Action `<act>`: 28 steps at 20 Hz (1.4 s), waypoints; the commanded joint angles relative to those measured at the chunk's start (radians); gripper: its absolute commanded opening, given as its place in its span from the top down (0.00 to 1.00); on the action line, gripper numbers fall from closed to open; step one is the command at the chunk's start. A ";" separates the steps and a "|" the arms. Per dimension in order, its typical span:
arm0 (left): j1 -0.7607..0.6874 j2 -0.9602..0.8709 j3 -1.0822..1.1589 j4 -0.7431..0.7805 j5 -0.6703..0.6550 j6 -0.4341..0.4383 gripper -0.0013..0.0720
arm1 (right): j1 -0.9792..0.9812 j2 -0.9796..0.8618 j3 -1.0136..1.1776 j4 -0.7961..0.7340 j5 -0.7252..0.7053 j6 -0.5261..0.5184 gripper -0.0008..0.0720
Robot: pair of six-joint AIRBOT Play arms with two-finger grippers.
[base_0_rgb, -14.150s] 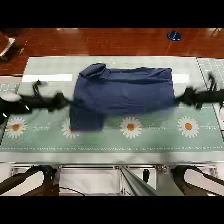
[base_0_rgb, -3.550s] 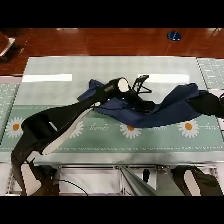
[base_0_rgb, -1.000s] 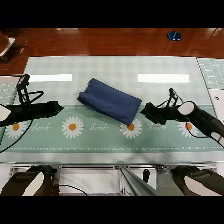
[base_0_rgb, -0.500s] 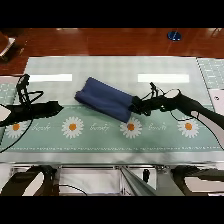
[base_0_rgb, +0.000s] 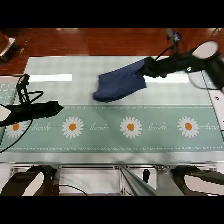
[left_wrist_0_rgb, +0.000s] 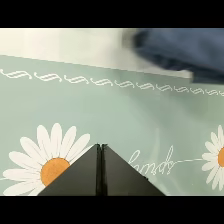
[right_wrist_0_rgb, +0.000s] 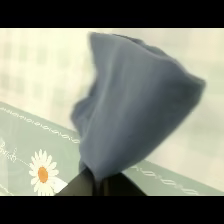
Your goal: Fold the shirts.
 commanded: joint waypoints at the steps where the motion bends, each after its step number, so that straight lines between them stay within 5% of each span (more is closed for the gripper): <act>1: 0.001 0.000 -0.001 0.000 0.000 0.000 0.96 | -0.159 0.022 0.199 -0.104 0.255 0.060 0.96; 10: 0.001 0.000 -0.001 0.001 0.029 0.000 0.96 | -0.666 0.169 0.309 -0.160 0.558 0.156 0.95; 15: 0.001 0.000 -0.001 0.000 0.029 0.000 0.96 | -0.852 0.245 0.290 -0.410 0.704 0.158 0.95; 25: 0.001 0.000 -0.001 -0.011 0.063 0.001 0.96 | -1.120 0.602 -0.316 -0.892 0.642 0.172 0.95; 26: 0.001 0.000 -0.001 -0.011 0.063 0.008 0.96 | -1.121 0.650 -0.407 -0.958 0.619 0.183 0.93; 28: 0.001 0.000 -0.001 -0.010 0.063 0.013 0.96 | -1.121 0.711 -0.549 -1.088 0.601 0.229 0.42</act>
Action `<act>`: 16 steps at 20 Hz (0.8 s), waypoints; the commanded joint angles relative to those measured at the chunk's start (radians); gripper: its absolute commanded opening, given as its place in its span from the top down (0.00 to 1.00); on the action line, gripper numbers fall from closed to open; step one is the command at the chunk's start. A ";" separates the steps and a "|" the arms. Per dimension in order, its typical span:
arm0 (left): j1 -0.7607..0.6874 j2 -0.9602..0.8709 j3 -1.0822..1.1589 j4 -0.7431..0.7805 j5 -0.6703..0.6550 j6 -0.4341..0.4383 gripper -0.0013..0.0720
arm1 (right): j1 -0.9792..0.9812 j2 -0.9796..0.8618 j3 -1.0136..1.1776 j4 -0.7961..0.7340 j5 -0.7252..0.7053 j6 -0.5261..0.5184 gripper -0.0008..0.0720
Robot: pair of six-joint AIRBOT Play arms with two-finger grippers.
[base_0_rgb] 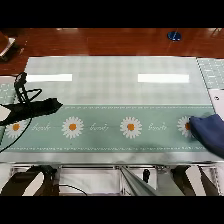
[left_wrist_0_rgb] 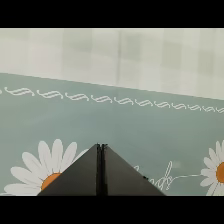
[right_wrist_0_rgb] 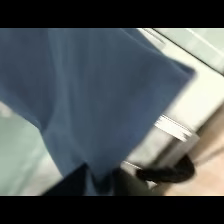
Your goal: Fold the shirts.
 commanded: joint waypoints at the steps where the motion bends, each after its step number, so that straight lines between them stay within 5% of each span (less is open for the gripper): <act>1: 0.001 0.000 0.000 0.000 0.003 0.016 0.96 | -0.019 0.111 -0.236 -0.233 -0.044 0.045 0.43; 5: -0.004 -0.021 0.028 0.000 0.035 0.065 0.96 | 0.009 0.087 -0.145 -0.211 -0.148 0.053 0.44; 6: -0.004 -0.046 0.073 0.000 0.027 0.068 0.96 | 0.031 0.066 -0.080 -0.151 -0.193 0.074 0.50; 8: -0.006 -0.096 0.208 0.000 -0.023 0.068 0.96 | 0.091 -0.013 0.042 0.156 -0.268 0.012 0.95; 10: -0.014 -0.147 0.369 -0.036 -0.036 0.068 0.96 | 0.214 -0.121 0.118 0.540 -0.331 -0.048 0.95; 12: -0.070 -0.199 0.540 -0.045 -0.035 0.073 0.96 | 0.443 -0.208 0.151 0.691 -0.421 -0.099 0.95; 14: -0.152 -0.228 0.642 -0.042 -0.035 0.123 0.96 | 0.745 -0.283 0.149 0.534 -0.481 -0.116 0.95; 16: -0.252 -0.235 0.625 0.059 -0.031 0.168 0.96 | 1.041 -0.367 0.140 0.204 -0.560 -0.007 0.95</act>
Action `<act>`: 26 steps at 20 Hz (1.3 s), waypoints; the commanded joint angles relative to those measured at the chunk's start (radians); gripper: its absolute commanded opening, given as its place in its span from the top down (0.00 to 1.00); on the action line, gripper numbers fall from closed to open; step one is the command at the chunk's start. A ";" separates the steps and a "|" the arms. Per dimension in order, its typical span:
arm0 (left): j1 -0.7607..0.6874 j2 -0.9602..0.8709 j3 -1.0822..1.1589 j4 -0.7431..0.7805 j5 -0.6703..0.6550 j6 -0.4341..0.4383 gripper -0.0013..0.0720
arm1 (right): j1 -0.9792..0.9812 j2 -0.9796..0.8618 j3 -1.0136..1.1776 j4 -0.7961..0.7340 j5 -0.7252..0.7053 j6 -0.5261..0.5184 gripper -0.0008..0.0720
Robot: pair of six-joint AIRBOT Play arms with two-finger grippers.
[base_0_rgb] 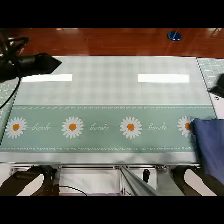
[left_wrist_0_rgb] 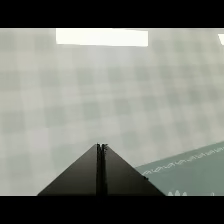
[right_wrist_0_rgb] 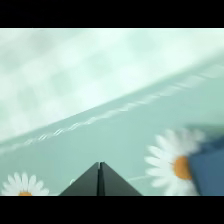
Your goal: Fold the shirts.
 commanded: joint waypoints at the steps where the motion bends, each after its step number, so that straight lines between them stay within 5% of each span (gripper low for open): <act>1: -0.150 -0.045 0.038 0.175 0.002 0.023 0.96 | 0.455 -0.150 0.016 -0.378 -0.167 0.153 0.95; 3: -0.192 -0.096 -0.071 0.353 0.013 -0.090 0.96 | 0.557 -0.218 0.019 -0.550 -0.214 0.251 0.95; 6: -0.166 -0.177 -0.098 0.386 0.003 -0.152 0.96 | 0.558 -0.274 0.019 -0.536 -0.200 0.262 0.95; 26: -0.159 -0.184 -0.094 0.377 -0.020 -0.155 0.96 | 0.560 -0.280 0.019 -0.542 -0.195 0.261 0.95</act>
